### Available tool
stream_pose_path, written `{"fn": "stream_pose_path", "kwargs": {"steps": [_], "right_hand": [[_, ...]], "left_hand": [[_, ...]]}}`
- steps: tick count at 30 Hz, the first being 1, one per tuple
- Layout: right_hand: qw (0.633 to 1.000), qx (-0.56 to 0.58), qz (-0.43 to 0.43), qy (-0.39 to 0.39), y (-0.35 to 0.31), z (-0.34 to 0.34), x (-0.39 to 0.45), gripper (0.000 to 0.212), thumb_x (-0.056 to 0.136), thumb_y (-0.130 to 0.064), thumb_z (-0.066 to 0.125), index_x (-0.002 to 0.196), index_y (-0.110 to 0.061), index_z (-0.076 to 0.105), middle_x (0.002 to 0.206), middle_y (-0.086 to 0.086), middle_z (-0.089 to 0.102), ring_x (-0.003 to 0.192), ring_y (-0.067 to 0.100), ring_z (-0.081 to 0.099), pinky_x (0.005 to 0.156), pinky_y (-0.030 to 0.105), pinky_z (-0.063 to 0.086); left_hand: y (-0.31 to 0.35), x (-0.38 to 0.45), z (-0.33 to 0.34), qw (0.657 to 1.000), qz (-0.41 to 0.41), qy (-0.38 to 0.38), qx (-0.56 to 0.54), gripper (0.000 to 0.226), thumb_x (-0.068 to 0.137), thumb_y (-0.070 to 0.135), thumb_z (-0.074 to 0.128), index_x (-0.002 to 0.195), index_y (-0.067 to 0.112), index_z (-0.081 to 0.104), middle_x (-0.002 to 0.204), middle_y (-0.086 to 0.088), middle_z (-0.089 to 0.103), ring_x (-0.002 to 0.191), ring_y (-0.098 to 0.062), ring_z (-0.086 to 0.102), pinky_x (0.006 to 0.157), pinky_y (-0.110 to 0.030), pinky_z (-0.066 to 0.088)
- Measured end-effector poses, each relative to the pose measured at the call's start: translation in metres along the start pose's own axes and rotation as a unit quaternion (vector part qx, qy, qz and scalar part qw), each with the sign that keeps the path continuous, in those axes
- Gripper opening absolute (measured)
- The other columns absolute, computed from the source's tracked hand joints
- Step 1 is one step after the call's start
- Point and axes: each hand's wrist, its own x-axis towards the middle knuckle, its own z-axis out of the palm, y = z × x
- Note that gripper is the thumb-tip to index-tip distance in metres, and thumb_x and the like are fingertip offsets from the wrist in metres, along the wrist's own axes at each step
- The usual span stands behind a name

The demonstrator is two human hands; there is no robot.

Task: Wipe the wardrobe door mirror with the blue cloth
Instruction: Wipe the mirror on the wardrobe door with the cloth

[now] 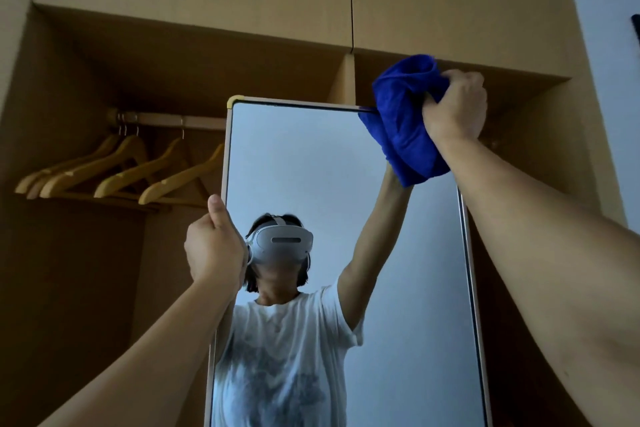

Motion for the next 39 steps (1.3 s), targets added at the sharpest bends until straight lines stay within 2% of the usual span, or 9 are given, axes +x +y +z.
{"fn": "stream_pose_path", "kwargs": {"steps": [5, 9, 12, 16, 22, 30, 33, 36, 39], "right_hand": [[0.976, -0.139, -0.020, -0.163, -0.035, 0.003, 0.021, 0.025, 0.088, -0.026, 0.057, 0.101, -0.006, 0.059, 0.105, 0.015, 0.063, 0.099, 0.037, 0.059, 0.081, 0.044, 0.049], [0.972, -0.091, -0.076, -0.201, -0.055, 0.019, 0.017, 0.014, 0.090, -0.022, 0.053, 0.089, -0.008, 0.057, 0.089, 0.010, 0.059, 0.084, 0.031, 0.058, 0.068, 0.037, 0.042], [0.960, -0.041, -0.130, -0.245, -0.081, 0.038, 0.005, 0.020, 0.091, -0.021, 0.048, 0.100, -0.007, 0.060, 0.084, 0.005, 0.059, 0.079, 0.027, 0.057, 0.065, 0.034, 0.038], [0.944, -0.057, -0.190, -0.264, -0.099, 0.054, -0.003, 0.032, 0.096, -0.034, 0.036, 0.074, -0.014, 0.049, 0.075, 0.005, 0.052, 0.064, 0.023, 0.047, 0.063, 0.035, 0.033], [0.923, -0.109, -0.241, -0.278, -0.087, 0.065, -0.005, 0.071, 0.081, -0.082, 0.017, 0.092, -0.021, 0.053, 0.092, 0.004, 0.050, 0.095, 0.027, 0.045, 0.071, 0.038, 0.034], [0.923, 0.003, -0.325, -0.206, -0.116, 0.078, -0.028, 0.062, 0.082, -0.072, 0.039, 0.110, -0.020, 0.057, 0.113, 0.004, 0.055, 0.104, 0.024, 0.050, 0.076, 0.033, 0.037], [0.903, 0.050, -0.345, -0.250, -0.154, 0.090, -0.042, 0.081, 0.076, -0.074, 0.050, 0.131, -0.015, 0.042, 0.127, 0.007, 0.051, 0.110, 0.025, 0.049, 0.078, 0.032, 0.036], [0.901, 0.052, -0.304, -0.305, -0.169, 0.091, -0.037, 0.094, 0.070, -0.079, 0.053, 0.133, -0.011, 0.038, 0.130, 0.009, 0.048, 0.102, 0.022, 0.050, 0.075, 0.032, 0.036], [0.899, -0.014, -0.253, -0.357, -0.155, 0.085, -0.026, 0.100, 0.065, -0.088, 0.043, 0.137, -0.019, 0.043, 0.148, 0.010, 0.027, 0.126, 0.032, 0.036, 0.094, 0.044, 0.034]], "left_hand": [[0.001, -0.001, 0.001, 1.000, 0.007, 0.002, 0.008, 0.059, 0.096, 0.053, 0.029, 0.057, 0.011, 0.040, 0.055, -0.006, 0.046, 0.055, -0.025, 0.044, 0.061, -0.035, 0.038], [-0.001, 0.001, 0.004, 1.000, 0.013, 0.000, 0.014, 0.060, 0.097, 0.053, 0.027, 0.060, 0.008, 0.042, 0.056, -0.009, 0.047, 0.056, -0.027, 0.047, 0.061, -0.035, 0.039], [-0.005, 0.003, 0.005, 1.000, 0.018, -0.001, 0.012, 0.061, 0.096, 0.053, 0.027, 0.062, 0.006, 0.045, 0.057, -0.010, 0.049, 0.058, -0.029, 0.048, 0.061, -0.036, 0.040], [-0.007, 0.004, 0.006, 1.000, 0.024, -0.002, 0.011, 0.061, 0.096, 0.053, 0.027, 0.060, 0.006, 0.043, 0.056, -0.008, 0.047, 0.056, -0.025, 0.045, 0.060, -0.034, 0.038], [-0.009, 0.003, 0.010, 0.999, 0.022, 0.008, 0.023, 0.065, 0.097, 0.052, 0.026, 0.071, -0.002, 0.054, 0.066, -0.016, 0.059, 0.064, -0.031, 0.056, 0.066, -0.040, 0.047], [-0.010, 0.004, 0.009, 0.999, 0.033, 0.004, 0.015, 0.060, 0.097, 0.051, 0.027, 0.059, 0.010, 0.048, 0.055, -0.005, 0.051, 0.055, -0.024, 0.050, 0.059, -0.035, 0.041], [-0.010, 0.004, 0.009, 1.000, 0.022, -0.006, 0.008, 0.057, 0.096, 0.053, 0.028, 0.059, 0.012, 0.043, 0.052, -0.004, 0.045, 0.053, -0.023, 0.044, 0.057, -0.035, 0.037], [-0.012, 0.005, 0.009, 1.000, 0.006, -0.021, -0.006, 0.056, 0.094, 0.055, 0.029, 0.060, 0.013, 0.043, 0.052, -0.006, 0.043, 0.054, -0.024, 0.044, 0.057, -0.036, 0.037], [-0.012, 0.005, 0.008, 1.000, 0.010, -0.025, -0.008, 0.056, 0.094, 0.055, 0.029, 0.058, 0.013, 0.040, 0.051, -0.006, 0.042, 0.053, -0.024, 0.042, 0.057, -0.036, 0.037]]}}
